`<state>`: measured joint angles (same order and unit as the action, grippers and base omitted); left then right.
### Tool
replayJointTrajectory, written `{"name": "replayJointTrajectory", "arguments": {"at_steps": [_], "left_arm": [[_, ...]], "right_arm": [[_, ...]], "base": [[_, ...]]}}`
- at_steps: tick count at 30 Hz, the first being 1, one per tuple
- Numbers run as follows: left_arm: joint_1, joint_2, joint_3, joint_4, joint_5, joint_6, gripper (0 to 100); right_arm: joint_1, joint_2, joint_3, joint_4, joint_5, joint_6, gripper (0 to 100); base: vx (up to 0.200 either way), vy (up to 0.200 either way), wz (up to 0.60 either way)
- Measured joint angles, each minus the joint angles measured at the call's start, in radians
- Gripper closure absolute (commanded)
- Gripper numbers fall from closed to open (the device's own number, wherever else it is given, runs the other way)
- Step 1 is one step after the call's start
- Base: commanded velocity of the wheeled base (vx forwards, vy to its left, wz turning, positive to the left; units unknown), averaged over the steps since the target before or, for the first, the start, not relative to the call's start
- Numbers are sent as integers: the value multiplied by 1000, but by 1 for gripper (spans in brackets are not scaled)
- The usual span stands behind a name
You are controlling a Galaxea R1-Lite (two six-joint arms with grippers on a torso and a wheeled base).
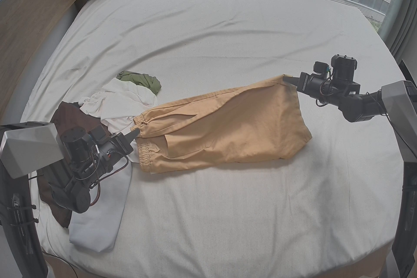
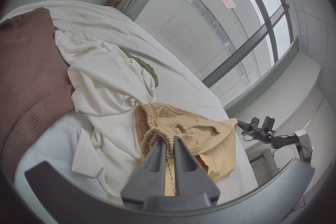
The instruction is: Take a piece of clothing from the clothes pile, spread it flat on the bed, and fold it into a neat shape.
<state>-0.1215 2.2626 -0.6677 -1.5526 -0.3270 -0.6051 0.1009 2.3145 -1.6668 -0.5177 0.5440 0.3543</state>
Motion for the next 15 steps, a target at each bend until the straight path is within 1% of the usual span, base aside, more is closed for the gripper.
{"name": "replayJointTrajectory", "arguments": {"at_steps": [5, 6, 9, 10, 15], "left_arm": [[3, 3, -6, 0, 2, -1, 100], [3, 4, -8, 0, 7, -1, 0], [2, 8, -10, -1, 22, -1, 0], [1, 9, -11, -1, 24, -1, 0], [-3, 11, -15, -1, 26, -1, 0]], "right_arm": [[-2, 2, -8, -1, 0, 0, 100], [-3, 4, -10, -2, 0, 0, 100], [-5, 10, -14, -2, 0, 0, 100], [-6, 12, -14, -2, 0, 0, 0], [-5, 20, -32, -5, -5, 0, 0]], "base": [[0, 0, 0], [0, 0, 0], [0, 0, 0], [0, 0, 0], [0, 0, 0]]}}
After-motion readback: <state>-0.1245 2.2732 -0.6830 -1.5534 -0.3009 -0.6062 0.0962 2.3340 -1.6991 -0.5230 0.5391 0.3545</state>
